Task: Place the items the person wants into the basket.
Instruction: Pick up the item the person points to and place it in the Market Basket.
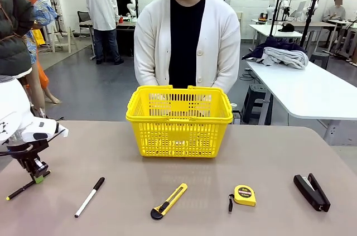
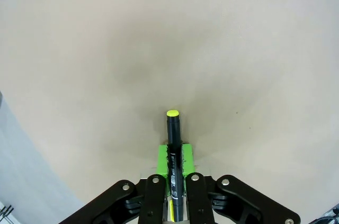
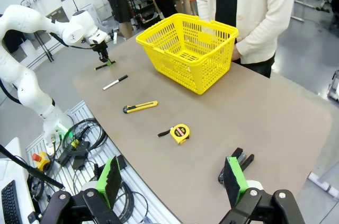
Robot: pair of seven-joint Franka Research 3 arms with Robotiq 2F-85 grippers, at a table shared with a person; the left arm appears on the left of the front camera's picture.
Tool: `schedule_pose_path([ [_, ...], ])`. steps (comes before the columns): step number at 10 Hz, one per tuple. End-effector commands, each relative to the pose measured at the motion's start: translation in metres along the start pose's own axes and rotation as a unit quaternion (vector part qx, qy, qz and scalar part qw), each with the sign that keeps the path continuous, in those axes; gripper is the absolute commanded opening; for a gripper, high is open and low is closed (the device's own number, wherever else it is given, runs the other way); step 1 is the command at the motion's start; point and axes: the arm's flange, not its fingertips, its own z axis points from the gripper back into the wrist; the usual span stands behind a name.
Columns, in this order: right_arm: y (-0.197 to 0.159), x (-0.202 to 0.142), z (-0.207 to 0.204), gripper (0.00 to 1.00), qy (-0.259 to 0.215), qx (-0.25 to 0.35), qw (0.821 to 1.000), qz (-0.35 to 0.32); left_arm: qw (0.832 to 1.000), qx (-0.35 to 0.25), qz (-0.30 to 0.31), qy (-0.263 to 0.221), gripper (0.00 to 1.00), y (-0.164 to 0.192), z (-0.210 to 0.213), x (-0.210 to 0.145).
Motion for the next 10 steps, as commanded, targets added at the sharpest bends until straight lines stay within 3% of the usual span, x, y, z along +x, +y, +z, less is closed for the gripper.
schedule_pose_path([
  [1,0.001,0.000,-0.001,1.00,-0.002,0.006,1.000,0.005,0.999,-0.004,-0.035,-0.021,0.00,-0.064,0.014,-0.100],
  [4,0.001,0.000,-0.001,1.00,-0.002,0.006,1.000,0.005,0.991,0.021,-0.106,-0.077,0.00,-0.045,0.136,-0.085],
  [6,0.001,0.000,-0.001,1.00,-0.002,0.006,1.000,0.005,0.988,0.026,-0.126,-0.086,0.00,-0.038,0.198,-0.070],
  [10,0.001,0.000,-0.001,1.00,-0.002,0.006,1.000,0.005,0.989,0.007,-0.117,-0.095,0.00,-0.027,0.240,-0.064],
])
